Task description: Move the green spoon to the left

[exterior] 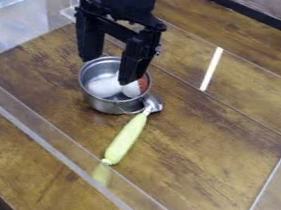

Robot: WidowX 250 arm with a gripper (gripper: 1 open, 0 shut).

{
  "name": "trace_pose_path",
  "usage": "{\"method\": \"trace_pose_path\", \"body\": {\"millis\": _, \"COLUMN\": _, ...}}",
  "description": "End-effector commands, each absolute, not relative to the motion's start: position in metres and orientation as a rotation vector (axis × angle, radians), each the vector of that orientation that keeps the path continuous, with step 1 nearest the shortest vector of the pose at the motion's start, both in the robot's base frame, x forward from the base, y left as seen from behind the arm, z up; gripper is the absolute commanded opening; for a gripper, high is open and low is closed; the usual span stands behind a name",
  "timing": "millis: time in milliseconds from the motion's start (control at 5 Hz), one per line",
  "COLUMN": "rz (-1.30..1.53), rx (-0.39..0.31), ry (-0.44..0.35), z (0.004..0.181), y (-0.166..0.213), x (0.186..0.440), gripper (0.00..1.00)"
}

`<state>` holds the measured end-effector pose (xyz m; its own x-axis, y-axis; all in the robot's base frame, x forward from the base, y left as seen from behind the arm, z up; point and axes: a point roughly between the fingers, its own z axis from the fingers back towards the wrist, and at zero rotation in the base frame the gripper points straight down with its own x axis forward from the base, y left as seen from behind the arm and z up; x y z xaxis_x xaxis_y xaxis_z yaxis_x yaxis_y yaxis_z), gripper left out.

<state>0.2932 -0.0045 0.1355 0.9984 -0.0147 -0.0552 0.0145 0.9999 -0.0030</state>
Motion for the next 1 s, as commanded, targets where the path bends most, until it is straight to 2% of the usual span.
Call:
{"method": "trace_pose_path", "body": {"millis": 0, "rz": 0.033, "rx": -0.006, "ry": 0.08, "z": 0.116, "y": 0.0, "x": 0.287, "gripper": 1.0}}
{"method": "trace_pose_path", "body": {"millis": 400, "rz": 0.131, "rx": -0.018, "ry": 0.054, "z": 0.057, "y": -0.01, "x": 0.286, "gripper": 1.0}}
{"method": "trace_pose_path", "body": {"millis": 600, "rz": 0.172, "rx": -0.031, "ry": 0.029, "z": 0.037, "y": -0.021, "x": 0.287, "gripper": 1.0}}
{"method": "trace_pose_path", "body": {"millis": 800, "rz": 0.194, "rx": -0.04, "ry": 0.01, "z": 0.035, "y": -0.022, "x": 0.289, "gripper": 1.0}}
